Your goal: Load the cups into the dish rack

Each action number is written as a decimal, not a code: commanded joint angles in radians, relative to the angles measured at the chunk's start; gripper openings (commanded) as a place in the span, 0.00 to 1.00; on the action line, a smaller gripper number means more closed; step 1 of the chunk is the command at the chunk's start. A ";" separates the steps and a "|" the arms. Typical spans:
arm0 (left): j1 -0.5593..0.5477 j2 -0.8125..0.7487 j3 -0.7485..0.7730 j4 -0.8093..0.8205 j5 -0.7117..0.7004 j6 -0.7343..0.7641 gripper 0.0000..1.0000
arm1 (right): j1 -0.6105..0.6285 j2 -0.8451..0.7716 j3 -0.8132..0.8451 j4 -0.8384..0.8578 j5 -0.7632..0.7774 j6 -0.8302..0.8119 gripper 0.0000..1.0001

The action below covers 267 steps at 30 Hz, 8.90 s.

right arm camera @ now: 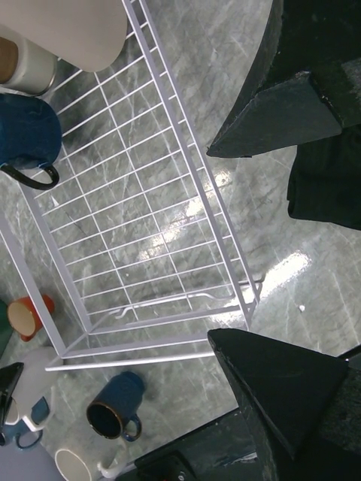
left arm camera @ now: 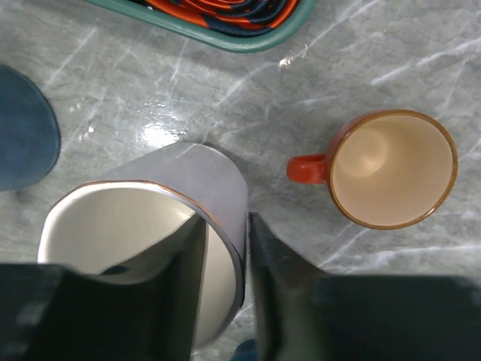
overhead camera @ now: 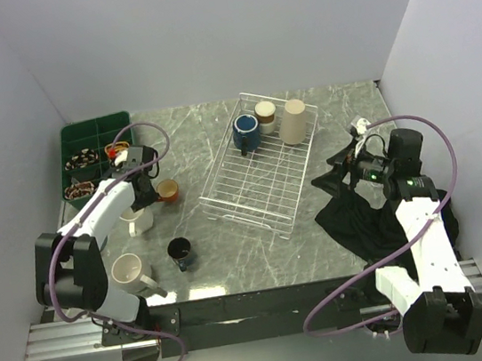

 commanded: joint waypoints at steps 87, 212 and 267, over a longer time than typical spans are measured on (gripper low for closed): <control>-0.492 -0.090 -0.095 1.807 0.380 -1.090 0.01 | 0.490 0.392 0.417 0.590 0.032 1.114 0.00; -0.024 -0.436 -0.189 0.307 0.334 0.292 0.96 | 0.185 0.011 0.048 -0.057 0.083 -0.185 1.00; 0.038 0.256 0.199 0.220 0.436 0.680 0.01 | 0.059 -0.009 0.054 -0.121 -0.009 -0.216 1.00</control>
